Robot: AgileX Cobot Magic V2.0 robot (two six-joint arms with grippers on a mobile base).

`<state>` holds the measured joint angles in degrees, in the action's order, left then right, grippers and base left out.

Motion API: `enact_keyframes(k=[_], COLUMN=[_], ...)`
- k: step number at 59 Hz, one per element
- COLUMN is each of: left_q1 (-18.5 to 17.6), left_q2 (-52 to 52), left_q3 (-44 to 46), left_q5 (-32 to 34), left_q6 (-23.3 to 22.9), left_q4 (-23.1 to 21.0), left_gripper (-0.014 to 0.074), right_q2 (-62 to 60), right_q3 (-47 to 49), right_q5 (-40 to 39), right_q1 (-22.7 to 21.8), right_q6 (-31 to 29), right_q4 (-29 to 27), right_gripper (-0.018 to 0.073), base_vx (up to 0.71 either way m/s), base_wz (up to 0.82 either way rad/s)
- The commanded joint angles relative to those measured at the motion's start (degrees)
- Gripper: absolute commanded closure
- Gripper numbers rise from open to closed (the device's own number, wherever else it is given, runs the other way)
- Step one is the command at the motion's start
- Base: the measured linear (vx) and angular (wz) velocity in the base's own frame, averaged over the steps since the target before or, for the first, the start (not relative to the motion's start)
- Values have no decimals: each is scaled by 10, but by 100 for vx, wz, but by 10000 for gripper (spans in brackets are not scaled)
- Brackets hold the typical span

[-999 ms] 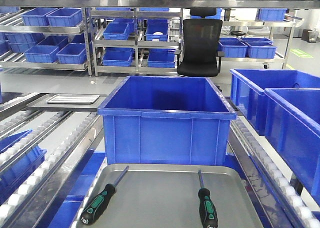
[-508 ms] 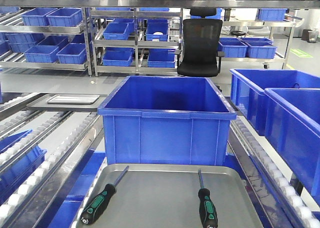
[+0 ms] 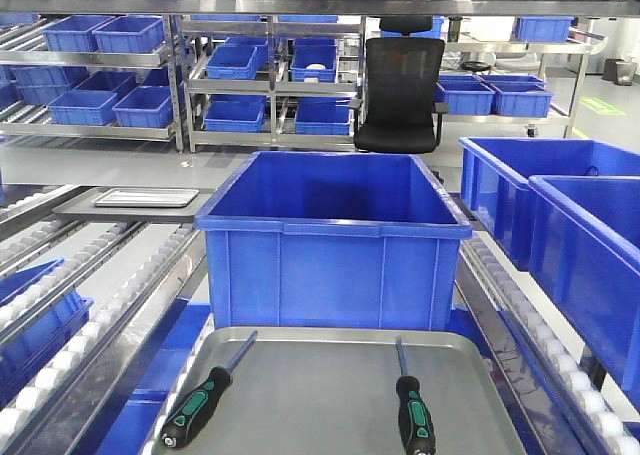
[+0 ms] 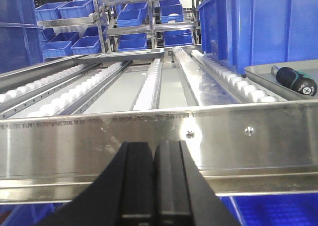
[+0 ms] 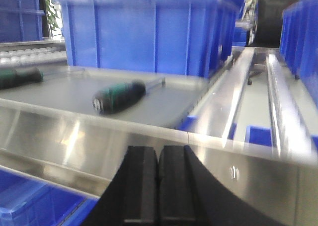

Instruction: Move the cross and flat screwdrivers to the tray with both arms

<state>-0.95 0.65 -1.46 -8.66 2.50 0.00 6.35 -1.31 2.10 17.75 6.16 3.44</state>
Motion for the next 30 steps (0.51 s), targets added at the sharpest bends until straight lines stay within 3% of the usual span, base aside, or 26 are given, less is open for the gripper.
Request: enact_keyframes(k=[1,14,30], left_q1=[0,0,0], left_q2=[8,7,8], left_q3=[14,14,14], left_q5=[47,47,47], left_q6=[-5,-5,-5], left_q4=[-4,-4,-4], left_gripper=[596,596,596], right_q2=[-39,-73,-73], right_q3=[-4,-9,-9], right_q5=[-34,-55,-58], right_q1=[-22,-108,-122], right_q6=[-4,-1,-1], right_q4=[-13,-34,-44], right_gripper=[567,567,567], base_vx=[0,0,0], base_wz=[0,0,0])
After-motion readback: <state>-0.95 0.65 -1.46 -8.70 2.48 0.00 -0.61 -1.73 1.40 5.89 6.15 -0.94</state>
